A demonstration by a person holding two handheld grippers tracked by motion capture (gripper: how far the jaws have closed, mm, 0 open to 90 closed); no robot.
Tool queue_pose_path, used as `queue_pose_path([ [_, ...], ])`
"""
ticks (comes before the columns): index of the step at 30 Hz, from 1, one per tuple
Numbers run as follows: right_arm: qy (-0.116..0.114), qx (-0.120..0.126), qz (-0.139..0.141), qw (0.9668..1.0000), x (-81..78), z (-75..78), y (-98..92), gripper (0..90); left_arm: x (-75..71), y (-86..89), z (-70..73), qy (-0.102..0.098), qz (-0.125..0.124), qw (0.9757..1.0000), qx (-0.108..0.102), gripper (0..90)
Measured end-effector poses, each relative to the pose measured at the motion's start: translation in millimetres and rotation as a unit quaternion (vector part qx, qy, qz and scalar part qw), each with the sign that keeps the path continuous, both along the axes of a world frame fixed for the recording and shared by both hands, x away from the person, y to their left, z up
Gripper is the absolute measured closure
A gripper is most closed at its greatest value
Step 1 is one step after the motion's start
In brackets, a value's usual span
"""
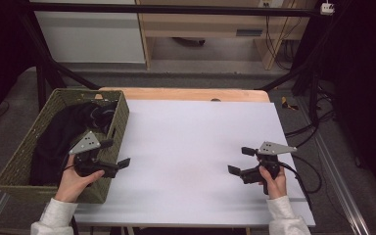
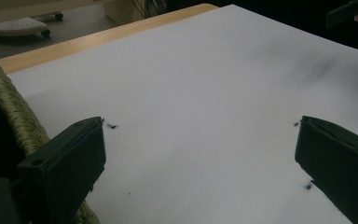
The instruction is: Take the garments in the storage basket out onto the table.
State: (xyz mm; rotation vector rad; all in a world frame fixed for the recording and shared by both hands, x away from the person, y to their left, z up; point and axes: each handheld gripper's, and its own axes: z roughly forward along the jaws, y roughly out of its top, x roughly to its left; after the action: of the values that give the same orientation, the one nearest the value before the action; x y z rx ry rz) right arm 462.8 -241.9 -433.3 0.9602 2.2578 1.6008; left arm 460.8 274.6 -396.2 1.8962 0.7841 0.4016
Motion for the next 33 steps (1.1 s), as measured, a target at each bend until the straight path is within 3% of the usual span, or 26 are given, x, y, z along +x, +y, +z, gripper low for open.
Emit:
queue_pose_path([
  [21, 0.008, -0.006, -0.006, 0.9999, 1.4, -2.2, 2.1, 3.0, 6.1, 15.8, 24.9, -0.006, 0.028, 0.9996, -0.003, 0.0],
  [33, 0.009, -0.005, -0.01, 0.9999, 1.8, -2.6, 2.6, 2.8, 10.5, 39.9, 48.7, -0.025, 0.052, 0.9981, -0.021, 0.0],
])
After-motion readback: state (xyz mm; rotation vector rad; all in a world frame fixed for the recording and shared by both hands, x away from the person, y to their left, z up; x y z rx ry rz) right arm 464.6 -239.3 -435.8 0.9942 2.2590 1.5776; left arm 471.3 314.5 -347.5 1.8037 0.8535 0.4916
